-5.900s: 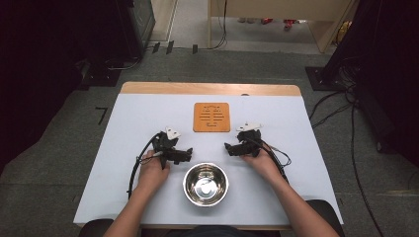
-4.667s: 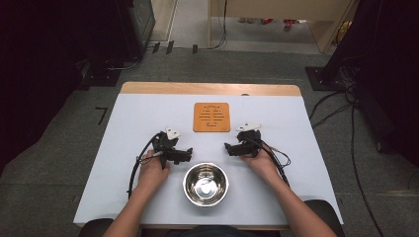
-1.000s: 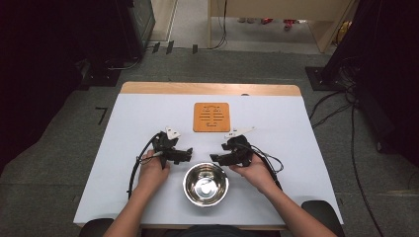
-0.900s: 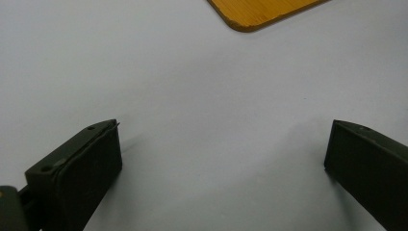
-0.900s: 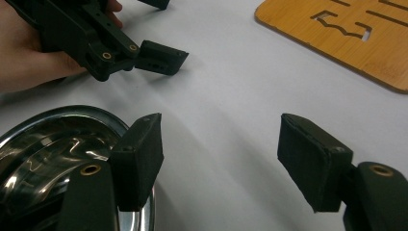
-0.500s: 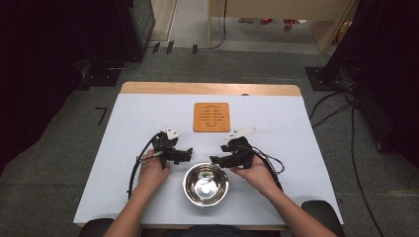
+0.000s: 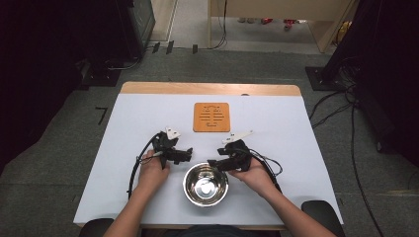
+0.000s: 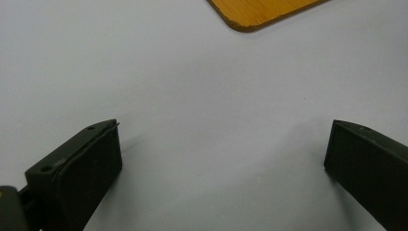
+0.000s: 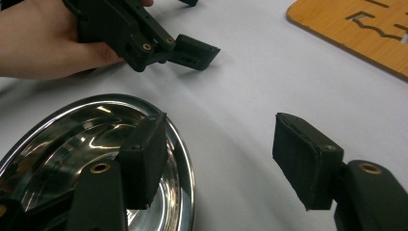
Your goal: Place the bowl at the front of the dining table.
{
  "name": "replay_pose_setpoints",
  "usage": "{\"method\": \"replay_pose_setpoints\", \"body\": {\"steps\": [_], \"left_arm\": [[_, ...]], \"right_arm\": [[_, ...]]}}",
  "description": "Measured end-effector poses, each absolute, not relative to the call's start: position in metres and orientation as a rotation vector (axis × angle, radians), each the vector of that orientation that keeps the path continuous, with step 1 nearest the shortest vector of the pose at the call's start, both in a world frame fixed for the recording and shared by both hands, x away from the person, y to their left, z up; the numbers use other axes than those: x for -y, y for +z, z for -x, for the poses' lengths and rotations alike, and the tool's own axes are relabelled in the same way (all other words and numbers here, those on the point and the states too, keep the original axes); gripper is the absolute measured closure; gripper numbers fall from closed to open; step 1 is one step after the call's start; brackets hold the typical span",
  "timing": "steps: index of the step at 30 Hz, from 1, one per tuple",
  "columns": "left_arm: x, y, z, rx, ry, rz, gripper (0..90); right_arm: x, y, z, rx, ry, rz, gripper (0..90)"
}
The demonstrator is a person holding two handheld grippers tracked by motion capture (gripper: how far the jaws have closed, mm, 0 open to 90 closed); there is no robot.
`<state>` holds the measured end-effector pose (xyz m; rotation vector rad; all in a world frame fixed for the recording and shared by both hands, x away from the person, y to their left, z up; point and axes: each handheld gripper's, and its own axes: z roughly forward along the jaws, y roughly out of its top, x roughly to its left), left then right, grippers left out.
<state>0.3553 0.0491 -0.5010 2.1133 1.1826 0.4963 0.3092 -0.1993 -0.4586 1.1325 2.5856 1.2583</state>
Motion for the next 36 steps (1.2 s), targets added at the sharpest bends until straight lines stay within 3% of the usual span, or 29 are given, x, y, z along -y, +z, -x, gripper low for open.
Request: {"method": "replay_pose_setpoints", "body": {"steps": [10,36], "left_arm": [[-0.049,-0.501,-0.355,-1.183,0.496,-2.113,0.0],[-0.049,-0.501,-0.355,-1.183,0.496,-2.113,0.0]], "right_arm": [[0.193,-0.461,-0.305,-2.623,1.271,-1.097,41.5],[0.179,-0.476,-0.305,-2.771,1.201,-0.974,65.6]]}}
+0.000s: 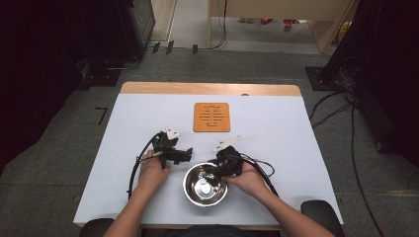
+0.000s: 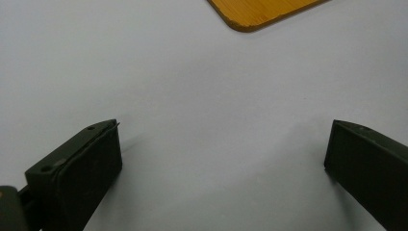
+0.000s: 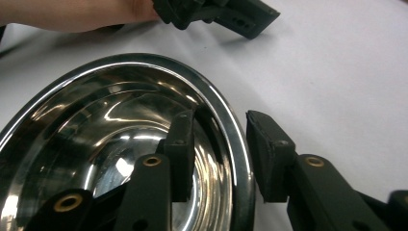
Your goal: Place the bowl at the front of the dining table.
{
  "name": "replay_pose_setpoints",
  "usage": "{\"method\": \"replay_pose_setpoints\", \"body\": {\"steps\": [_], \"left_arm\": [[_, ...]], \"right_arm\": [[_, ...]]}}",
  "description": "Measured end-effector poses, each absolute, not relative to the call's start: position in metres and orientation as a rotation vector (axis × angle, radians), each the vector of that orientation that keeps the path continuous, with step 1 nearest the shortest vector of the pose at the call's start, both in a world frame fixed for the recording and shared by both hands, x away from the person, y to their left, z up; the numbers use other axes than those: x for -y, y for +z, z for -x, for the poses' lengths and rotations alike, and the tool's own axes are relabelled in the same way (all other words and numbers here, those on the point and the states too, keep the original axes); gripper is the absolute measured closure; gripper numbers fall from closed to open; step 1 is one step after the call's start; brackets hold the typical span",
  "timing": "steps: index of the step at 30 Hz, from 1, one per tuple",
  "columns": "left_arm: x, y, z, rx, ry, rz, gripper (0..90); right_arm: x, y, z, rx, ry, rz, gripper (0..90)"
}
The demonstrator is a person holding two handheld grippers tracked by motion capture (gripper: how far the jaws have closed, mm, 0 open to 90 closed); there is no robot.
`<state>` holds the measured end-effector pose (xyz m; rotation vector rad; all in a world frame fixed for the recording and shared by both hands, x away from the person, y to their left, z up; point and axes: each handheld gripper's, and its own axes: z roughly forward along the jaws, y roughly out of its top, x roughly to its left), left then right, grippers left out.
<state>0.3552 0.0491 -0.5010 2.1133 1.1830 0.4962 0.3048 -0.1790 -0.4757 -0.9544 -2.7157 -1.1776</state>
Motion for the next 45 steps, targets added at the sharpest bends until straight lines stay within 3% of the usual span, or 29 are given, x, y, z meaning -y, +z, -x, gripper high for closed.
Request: {"method": "replay_pose_setpoints", "body": {"steps": [24,45], "left_arm": [[-0.049,-0.501,-0.355,-1.183,0.496,-2.114,0.0],[-0.049,-0.501,-0.355,-1.183,0.496,-2.113,0.0]], "right_arm": [[0.183,-0.471,-0.307,2.69,-1.081,0.888,79.5],[0.186,-0.461,-0.306,2.574,-1.093,0.899,83.4]]}}
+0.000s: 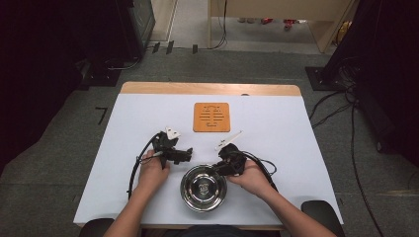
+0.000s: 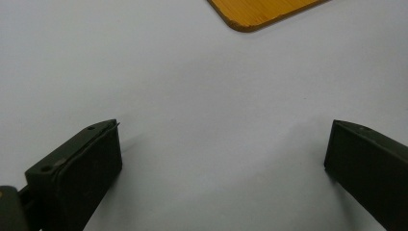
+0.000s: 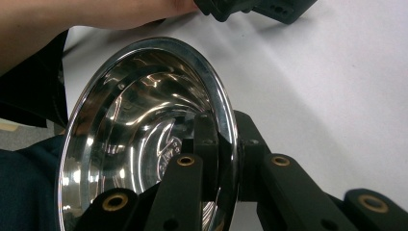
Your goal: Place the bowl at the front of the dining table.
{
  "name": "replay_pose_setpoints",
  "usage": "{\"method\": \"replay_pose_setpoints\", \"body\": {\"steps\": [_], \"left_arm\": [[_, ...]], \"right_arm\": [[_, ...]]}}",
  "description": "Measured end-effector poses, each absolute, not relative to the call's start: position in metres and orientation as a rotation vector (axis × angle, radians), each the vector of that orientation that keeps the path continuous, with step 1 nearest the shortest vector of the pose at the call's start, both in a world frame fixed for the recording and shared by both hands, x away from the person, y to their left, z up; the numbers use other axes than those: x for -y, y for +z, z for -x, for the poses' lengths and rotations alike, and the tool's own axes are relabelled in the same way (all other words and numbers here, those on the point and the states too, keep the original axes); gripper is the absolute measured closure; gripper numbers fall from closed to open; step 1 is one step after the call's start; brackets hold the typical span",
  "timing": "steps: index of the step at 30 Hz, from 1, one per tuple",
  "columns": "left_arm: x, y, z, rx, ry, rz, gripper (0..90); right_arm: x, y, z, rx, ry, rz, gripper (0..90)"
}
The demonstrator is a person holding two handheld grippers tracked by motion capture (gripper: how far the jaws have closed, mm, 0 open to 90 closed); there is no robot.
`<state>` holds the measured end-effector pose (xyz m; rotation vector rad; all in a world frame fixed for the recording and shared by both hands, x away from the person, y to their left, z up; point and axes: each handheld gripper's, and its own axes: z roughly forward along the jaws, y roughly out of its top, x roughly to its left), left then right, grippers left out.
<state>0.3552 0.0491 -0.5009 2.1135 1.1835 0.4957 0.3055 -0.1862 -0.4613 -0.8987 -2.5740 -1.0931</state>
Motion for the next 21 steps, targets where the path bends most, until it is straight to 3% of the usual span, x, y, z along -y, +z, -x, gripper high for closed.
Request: {"method": "replay_pose_setpoints", "body": {"steps": [21], "left_arm": [[-0.049,-0.501,-0.355,-1.183,0.495,-2.115,0.0]], "right_arm": [[0.2,-0.453,-0.31,2.564,-1.175,0.994,83.5]]}}
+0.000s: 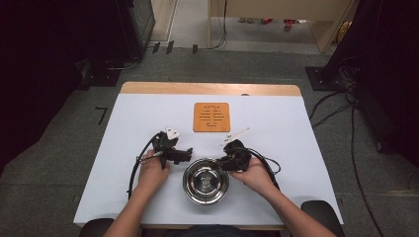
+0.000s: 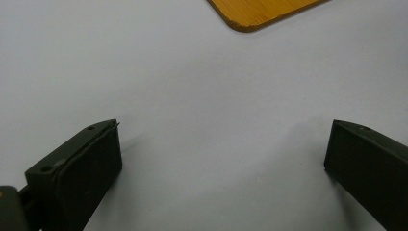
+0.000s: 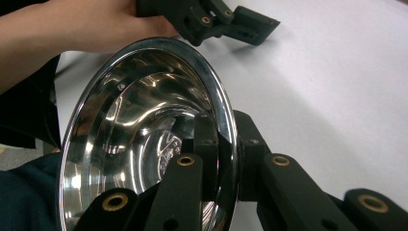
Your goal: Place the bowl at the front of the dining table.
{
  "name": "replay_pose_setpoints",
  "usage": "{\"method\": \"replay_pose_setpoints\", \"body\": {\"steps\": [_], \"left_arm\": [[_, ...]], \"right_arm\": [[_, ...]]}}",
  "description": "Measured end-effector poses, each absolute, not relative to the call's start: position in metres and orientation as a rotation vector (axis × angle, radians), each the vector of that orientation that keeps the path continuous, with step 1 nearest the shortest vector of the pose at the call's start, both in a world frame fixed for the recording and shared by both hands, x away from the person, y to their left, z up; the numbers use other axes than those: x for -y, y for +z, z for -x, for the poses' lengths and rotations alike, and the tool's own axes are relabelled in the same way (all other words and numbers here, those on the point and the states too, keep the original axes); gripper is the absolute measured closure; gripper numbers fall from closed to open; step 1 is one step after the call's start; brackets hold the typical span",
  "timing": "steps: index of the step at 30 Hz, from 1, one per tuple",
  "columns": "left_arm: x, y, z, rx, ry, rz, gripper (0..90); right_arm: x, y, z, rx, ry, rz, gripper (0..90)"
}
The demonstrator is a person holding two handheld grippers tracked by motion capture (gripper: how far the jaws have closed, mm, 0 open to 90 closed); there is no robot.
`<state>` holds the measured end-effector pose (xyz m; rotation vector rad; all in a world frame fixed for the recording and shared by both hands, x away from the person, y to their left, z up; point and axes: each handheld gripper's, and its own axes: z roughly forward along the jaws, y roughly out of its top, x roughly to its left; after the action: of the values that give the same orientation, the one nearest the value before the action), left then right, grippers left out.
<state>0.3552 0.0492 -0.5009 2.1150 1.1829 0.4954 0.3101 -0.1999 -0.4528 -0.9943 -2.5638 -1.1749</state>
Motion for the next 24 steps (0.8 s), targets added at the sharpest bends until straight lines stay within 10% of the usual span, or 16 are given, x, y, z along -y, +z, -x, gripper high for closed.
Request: {"method": "replay_pose_setpoints", "body": {"steps": [24], "left_arm": [[-0.049,-0.501,-0.355,-1.184,0.494,-2.11,0.0]], "right_arm": [[0.223,-0.445,-0.32,2.539,-1.233,1.139,83.4]]}}
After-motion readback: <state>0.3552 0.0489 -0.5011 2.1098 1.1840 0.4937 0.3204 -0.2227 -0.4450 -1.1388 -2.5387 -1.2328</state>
